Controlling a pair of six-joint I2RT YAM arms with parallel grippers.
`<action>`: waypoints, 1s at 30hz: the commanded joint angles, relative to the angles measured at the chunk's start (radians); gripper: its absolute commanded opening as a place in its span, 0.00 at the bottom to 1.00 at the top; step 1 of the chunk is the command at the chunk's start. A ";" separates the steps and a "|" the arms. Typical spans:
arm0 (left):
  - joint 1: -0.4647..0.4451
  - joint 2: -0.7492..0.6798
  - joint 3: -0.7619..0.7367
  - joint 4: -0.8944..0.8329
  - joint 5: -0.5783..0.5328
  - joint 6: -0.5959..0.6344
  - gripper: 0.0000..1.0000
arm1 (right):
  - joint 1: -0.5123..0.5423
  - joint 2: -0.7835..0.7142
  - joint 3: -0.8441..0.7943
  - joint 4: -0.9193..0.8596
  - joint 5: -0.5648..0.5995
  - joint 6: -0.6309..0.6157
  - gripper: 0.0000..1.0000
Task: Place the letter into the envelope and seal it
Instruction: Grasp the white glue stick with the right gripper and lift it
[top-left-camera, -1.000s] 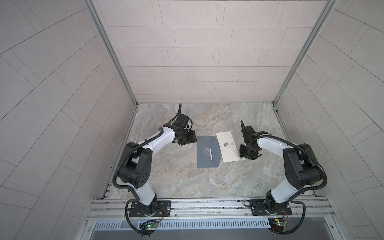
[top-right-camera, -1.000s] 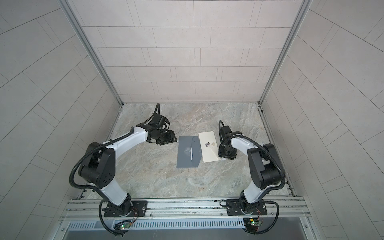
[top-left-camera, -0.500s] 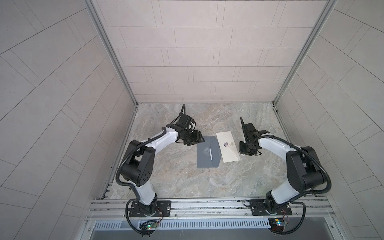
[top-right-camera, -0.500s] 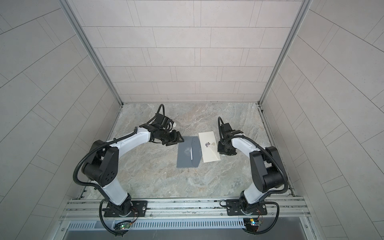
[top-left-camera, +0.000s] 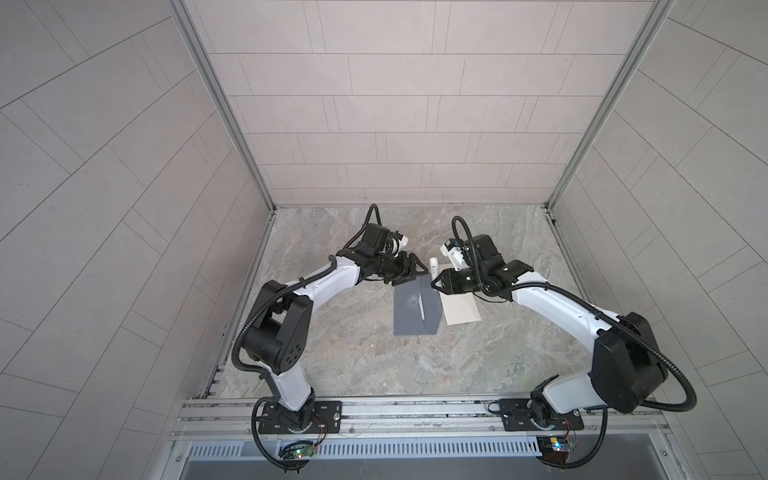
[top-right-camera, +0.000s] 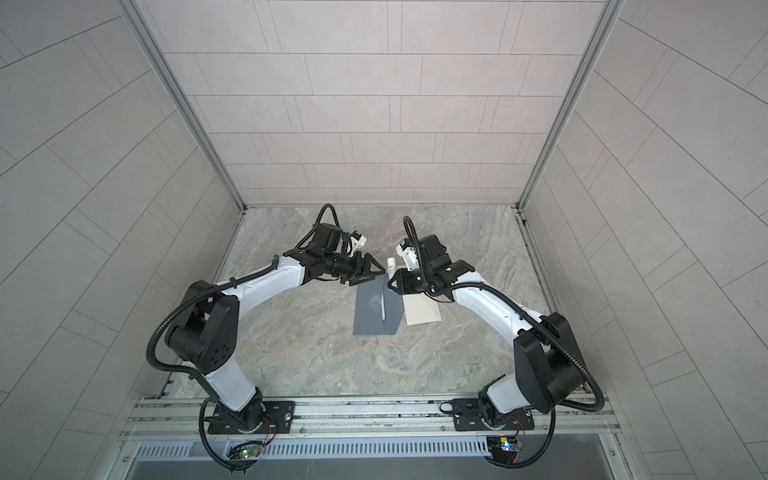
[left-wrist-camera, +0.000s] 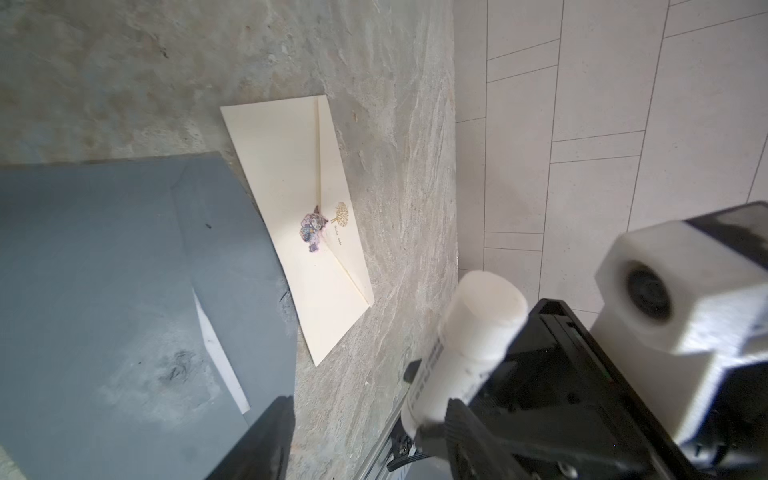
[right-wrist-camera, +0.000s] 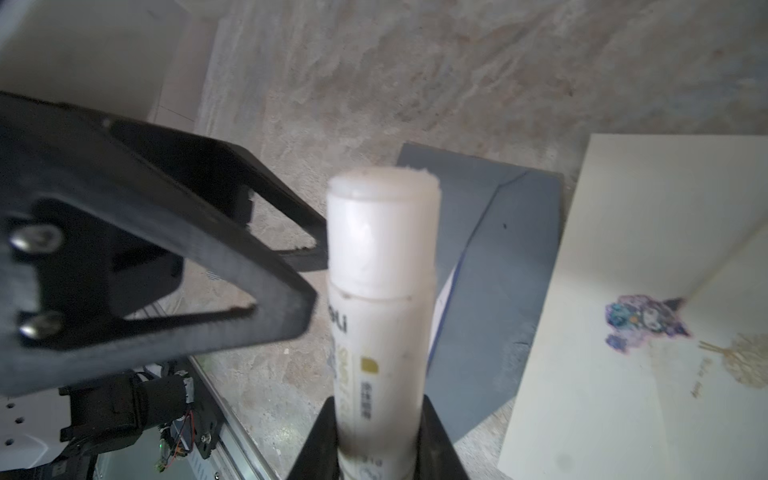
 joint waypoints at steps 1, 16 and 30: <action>-0.007 -0.022 -0.024 0.071 0.036 -0.030 0.64 | 0.028 0.043 0.056 0.016 -0.052 -0.006 0.00; 0.044 -0.109 -0.084 0.101 0.029 -0.032 0.59 | 0.047 0.106 0.111 -0.021 0.003 0.004 0.00; -0.003 -0.056 -0.042 0.121 0.016 -0.035 0.65 | 0.076 0.117 0.135 0.008 -0.089 0.006 0.00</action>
